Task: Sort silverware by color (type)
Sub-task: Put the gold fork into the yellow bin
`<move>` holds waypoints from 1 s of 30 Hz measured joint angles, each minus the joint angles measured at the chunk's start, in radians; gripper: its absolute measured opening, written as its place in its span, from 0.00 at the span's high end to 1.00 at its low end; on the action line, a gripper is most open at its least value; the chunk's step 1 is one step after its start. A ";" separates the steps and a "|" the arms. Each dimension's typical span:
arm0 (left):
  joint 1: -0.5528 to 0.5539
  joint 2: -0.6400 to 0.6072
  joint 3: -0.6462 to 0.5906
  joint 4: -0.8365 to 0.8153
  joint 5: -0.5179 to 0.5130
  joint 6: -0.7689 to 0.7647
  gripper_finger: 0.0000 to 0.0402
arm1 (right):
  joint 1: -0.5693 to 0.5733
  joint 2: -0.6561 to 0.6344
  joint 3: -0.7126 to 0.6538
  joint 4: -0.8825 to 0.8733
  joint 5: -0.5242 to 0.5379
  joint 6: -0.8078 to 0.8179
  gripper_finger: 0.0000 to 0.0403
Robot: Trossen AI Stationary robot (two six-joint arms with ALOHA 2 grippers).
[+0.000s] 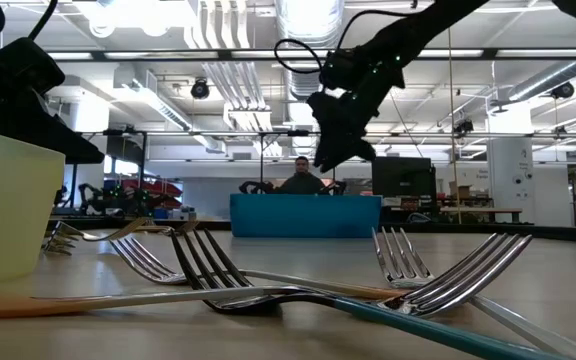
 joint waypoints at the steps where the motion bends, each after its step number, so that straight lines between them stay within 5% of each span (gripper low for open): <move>1: 0.000 0.000 0.000 0.000 0.000 0.000 0.81 | 0.000 -0.013 0.000 -0.041 -0.001 0.025 0.72; 8: 0.000 0.000 0.000 0.000 0.000 0.000 0.81 | 0.042 -0.130 -0.003 -0.323 -0.098 -0.017 0.68; 16: 0.000 0.000 0.000 0.000 0.000 0.000 0.81 | 0.175 -0.338 -0.043 -0.364 -0.086 0.013 0.72; 22: 0.000 0.000 0.000 0.000 0.000 0.000 0.81 | 0.298 -0.557 -0.133 -0.366 0.120 0.115 0.75; 30: 0.000 0.000 0.000 0.000 0.000 0.000 0.81 | 0.506 -0.823 -0.300 -0.314 0.349 0.445 0.79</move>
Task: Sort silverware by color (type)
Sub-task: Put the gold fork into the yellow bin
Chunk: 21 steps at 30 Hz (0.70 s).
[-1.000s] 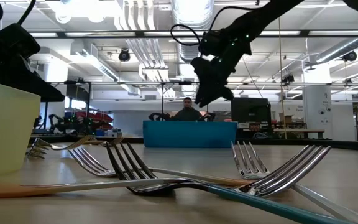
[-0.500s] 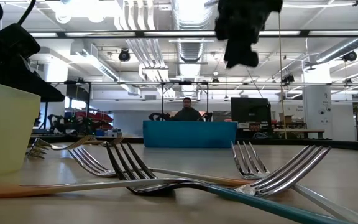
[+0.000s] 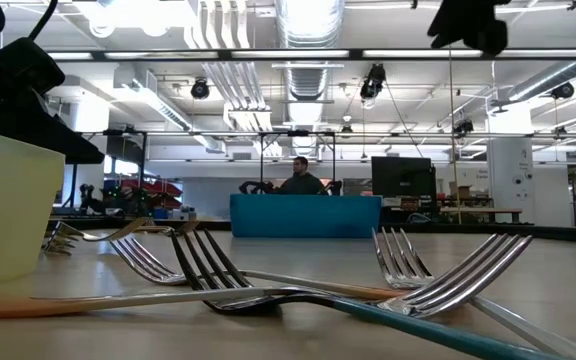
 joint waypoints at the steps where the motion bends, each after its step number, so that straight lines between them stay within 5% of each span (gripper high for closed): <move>1: 0.000 0.000 0.000 0.000 0.000 0.000 0.81 | 0.027 -0.024 -0.023 0.023 0.022 0.028 0.79; 13: 0.003 0.001 0.000 0.034 -0.031 0.025 0.81 | 0.163 -0.119 -0.178 0.241 0.052 0.143 0.81; 21: 0.006 0.001 0.000 0.496 -0.061 0.110 0.81 | 0.169 -0.097 -0.178 0.250 0.161 0.132 0.82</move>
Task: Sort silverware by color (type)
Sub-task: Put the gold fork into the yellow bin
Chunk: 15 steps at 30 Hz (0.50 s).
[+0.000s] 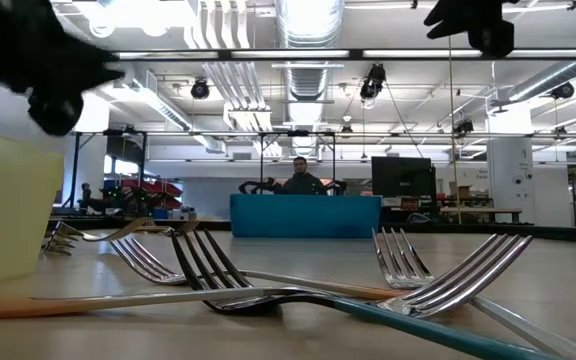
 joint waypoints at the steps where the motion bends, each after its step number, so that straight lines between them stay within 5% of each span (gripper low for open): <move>1: 0.000 0.001 0.000 0.078 0.000 0.022 0.81 | 0.000 0.000 0.000 0.004 0.034 0.000 0.82; 8: 0.018 0.007 0.000 0.613 -0.002 0.233 0.81 | 0.000 0.000 0.000 0.054 0.188 0.003 0.82; 15: 0.022 0.012 0.000 0.708 -0.063 0.304 0.81 | 0.000 0.001 0.000 0.053 0.229 0.064 0.81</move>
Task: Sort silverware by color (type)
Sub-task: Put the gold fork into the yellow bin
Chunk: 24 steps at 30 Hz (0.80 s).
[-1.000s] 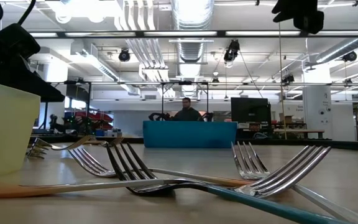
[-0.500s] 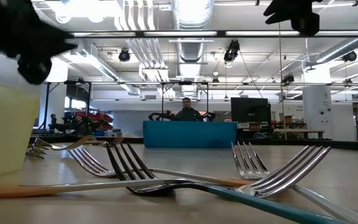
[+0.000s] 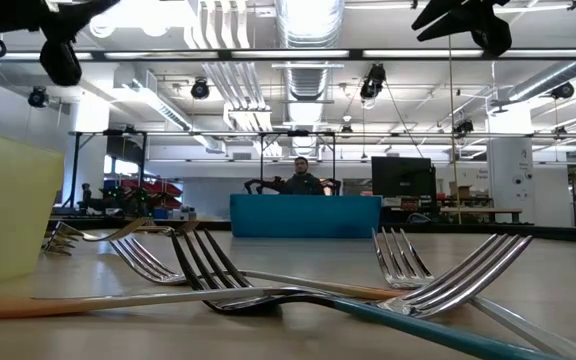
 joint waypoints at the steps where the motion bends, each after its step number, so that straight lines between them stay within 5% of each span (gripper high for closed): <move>1: 0.000 0.003 0.000 -0.012 -0.051 0.018 0.81 | 0.000 0.000 0.000 0.000 0.000 0.001 0.81; 3: 0.001 0.011 0.000 -0.031 -0.133 -0.007 0.81 | 0.000 0.000 0.000 0.000 0.000 0.002 0.82; 8: 0.002 0.026 0.000 -0.040 -0.125 -0.069 0.81 | 0.000 0.007 0.000 -0.002 0.001 0.008 0.83; 14: 0.042 0.026 0.084 -0.146 0.186 -0.021 0.81 | 0.000 0.012 0.000 -0.030 -0.070 0.054 0.83; 21: 0.147 0.110 0.473 -0.956 0.291 -0.170 0.81 | 0.000 0.016 0.000 -0.042 -0.165 0.038 0.81; 24: 0.174 0.145 0.689 -1.465 0.335 -0.308 0.81 | 0.000 0.018 0.000 -0.088 -0.212 0.045 0.80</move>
